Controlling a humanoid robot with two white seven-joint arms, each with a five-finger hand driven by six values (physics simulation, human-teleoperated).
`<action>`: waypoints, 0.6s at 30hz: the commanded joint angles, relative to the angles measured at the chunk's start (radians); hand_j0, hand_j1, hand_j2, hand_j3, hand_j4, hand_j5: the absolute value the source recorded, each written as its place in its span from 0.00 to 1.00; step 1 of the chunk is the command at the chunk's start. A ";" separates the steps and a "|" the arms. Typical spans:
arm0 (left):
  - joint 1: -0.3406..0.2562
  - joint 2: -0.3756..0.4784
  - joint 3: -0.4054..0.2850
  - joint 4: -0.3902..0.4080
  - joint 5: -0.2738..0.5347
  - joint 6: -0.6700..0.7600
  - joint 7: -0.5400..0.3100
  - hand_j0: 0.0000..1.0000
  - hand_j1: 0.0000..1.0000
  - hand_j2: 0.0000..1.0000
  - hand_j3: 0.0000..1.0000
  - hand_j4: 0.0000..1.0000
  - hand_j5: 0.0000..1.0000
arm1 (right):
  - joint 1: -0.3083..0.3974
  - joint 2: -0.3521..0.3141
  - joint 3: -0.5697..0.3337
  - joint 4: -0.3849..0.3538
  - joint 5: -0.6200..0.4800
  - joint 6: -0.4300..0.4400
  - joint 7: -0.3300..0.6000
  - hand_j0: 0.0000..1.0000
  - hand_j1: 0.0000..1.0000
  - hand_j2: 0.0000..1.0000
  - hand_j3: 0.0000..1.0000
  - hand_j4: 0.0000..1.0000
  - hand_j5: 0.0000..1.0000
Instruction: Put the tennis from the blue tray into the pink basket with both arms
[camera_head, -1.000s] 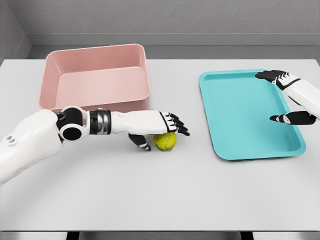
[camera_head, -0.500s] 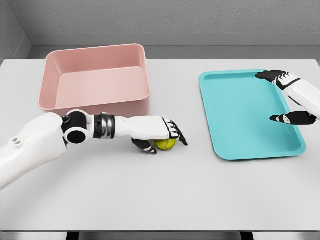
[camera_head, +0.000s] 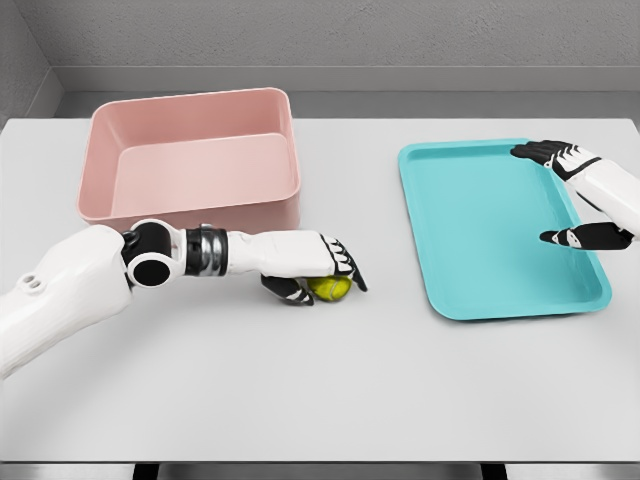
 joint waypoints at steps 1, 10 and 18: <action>0.000 0.000 -0.001 0.001 0.001 0.000 -0.001 0.70 0.70 0.70 0.70 0.70 0.70 | 0.000 -0.001 0.000 0.001 -0.008 0.002 -0.001 1.00 1.00 1.00 1.00 1.00 1.00; 0.003 0.003 0.001 -0.007 0.003 0.000 -0.001 0.64 0.64 0.64 0.64 0.64 0.64 | 0.000 -0.001 0.000 0.001 -0.008 0.002 -0.001 1.00 1.00 1.00 1.00 1.00 1.00; 0.002 0.028 0.004 -0.054 0.018 0.000 -0.001 0.64 0.64 0.64 0.64 0.64 0.64 | 0.000 -0.001 0.000 -0.001 -0.008 0.002 -0.001 1.00 1.00 1.00 1.00 1.00 1.00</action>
